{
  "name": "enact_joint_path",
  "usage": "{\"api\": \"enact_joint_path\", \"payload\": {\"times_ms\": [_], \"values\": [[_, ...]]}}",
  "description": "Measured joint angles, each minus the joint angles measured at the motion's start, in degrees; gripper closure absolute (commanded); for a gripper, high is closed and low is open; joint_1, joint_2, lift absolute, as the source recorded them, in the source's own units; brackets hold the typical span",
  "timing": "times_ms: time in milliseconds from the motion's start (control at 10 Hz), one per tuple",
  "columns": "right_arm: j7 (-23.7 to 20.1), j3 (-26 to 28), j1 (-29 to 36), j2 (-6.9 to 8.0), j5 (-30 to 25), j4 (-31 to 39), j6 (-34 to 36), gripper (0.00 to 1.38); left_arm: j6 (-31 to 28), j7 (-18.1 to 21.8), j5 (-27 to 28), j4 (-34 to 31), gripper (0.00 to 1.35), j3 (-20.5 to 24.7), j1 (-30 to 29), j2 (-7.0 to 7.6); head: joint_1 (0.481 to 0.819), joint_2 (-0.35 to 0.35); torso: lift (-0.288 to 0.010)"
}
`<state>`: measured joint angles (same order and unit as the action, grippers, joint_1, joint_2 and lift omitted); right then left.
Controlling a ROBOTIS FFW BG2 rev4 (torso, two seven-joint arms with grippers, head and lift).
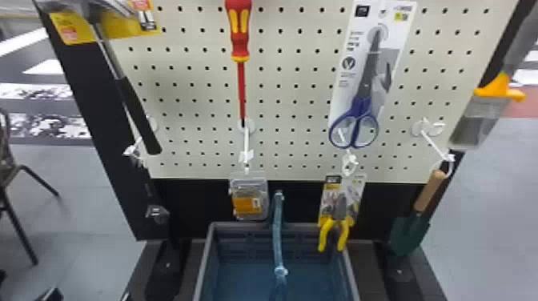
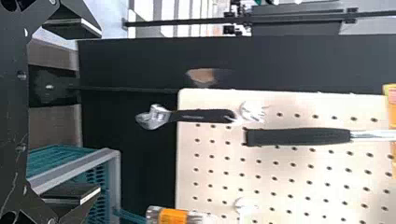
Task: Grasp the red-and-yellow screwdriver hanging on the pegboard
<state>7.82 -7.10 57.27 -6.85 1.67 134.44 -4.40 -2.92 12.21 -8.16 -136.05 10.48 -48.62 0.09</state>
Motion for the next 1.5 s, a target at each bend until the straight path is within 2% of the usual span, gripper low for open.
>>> {"api": "enact_joint_path", "payload": {"times_ms": [200, 300, 600, 800, 1000, 1200, 1500], "values": [[0.00, 0.00, -0.13, 0.00, 0.00, -0.20, 0.00, 0.11, -2.83, -0.01, 0.45, -3.41, 0.14, 0.49, 1.50, 0.00, 0.549, 0.000, -0.100], [-0.08, 0.02, -0.14, -0.05, -0.01, -0.21, 0.08, 0.11, -5.32, -0.08, 1.14, -7.17, 0.14, 0.97, 2.26, 0.00, 0.549, 0.000, -0.100], [-0.09, 0.03, -0.13, -0.15, -0.10, -0.22, 0.25, 0.11, -17.70, -1.37, 2.24, -21.81, 0.14, 2.53, 4.38, 0.00, 0.549, 0.000, -0.100], [-0.09, 0.06, -0.13, -0.28, -0.13, -0.22, 0.37, 0.11, -27.73, -1.87, 0.83, -29.37, 0.14, 3.05, 7.33, 0.00, 0.549, 0.000, -0.100], [-0.13, 0.04, -0.26, -0.35, -0.09, -0.21, 0.51, 0.11, -36.08, -1.84, -0.71, -31.78, 0.14, 3.06, 11.12, 0.00, 0.549, 0.000, -0.100], [-0.26, 0.03, -0.43, -0.35, -0.13, -0.21, 0.69, 0.11, -41.95, -1.84, -2.52, -31.92, 0.14, 2.46, 16.20, 0.22, 0.549, 0.000, -0.100], [-0.67, -0.01, -0.96, -0.35, -0.32, -0.47, 1.03, 0.11, -48.29, -1.84, -3.84, -31.94, 0.14, 0.50, 25.05, 2.97, 0.549, 0.000, -0.100]]}}
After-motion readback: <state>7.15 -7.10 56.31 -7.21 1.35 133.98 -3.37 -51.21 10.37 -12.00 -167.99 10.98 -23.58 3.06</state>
